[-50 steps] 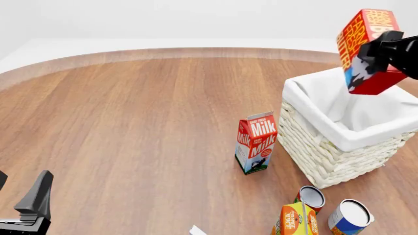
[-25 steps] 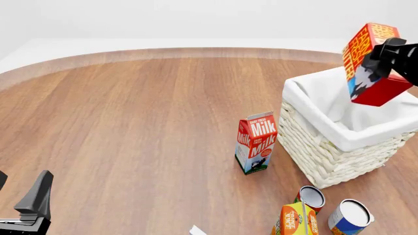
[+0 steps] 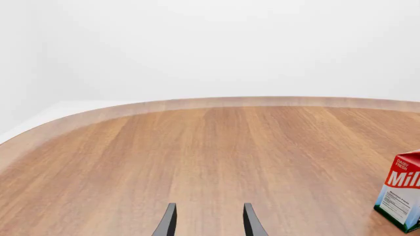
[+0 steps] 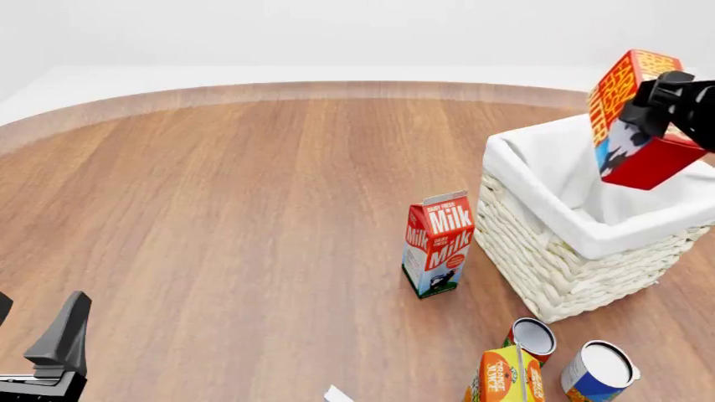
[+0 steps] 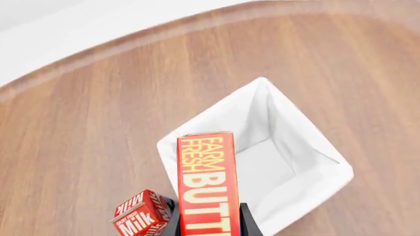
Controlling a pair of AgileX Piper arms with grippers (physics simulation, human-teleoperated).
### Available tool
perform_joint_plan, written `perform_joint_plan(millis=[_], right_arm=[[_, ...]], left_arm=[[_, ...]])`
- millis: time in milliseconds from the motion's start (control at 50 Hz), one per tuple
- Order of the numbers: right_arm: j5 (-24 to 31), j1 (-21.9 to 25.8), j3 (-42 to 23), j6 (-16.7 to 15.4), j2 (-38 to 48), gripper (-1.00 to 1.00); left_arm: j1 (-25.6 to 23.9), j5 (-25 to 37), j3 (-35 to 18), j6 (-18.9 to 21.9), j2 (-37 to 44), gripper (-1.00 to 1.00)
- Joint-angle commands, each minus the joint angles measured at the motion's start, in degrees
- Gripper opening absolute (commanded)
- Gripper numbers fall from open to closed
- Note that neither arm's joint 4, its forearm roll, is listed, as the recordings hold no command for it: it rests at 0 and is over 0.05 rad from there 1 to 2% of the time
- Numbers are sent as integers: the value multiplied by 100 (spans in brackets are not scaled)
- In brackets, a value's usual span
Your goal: Pick up the cream cheese box and the butter, and put them in the basket.
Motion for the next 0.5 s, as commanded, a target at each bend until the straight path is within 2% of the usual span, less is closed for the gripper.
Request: perform_joint_plan(millis=[20,500], right_arm=[[-193,70,92,180,45,-100],[-701,21,580,141,225,-100]], left_arm=[[0,0,0,0,0,100],[0,0,0,0,0,100]])
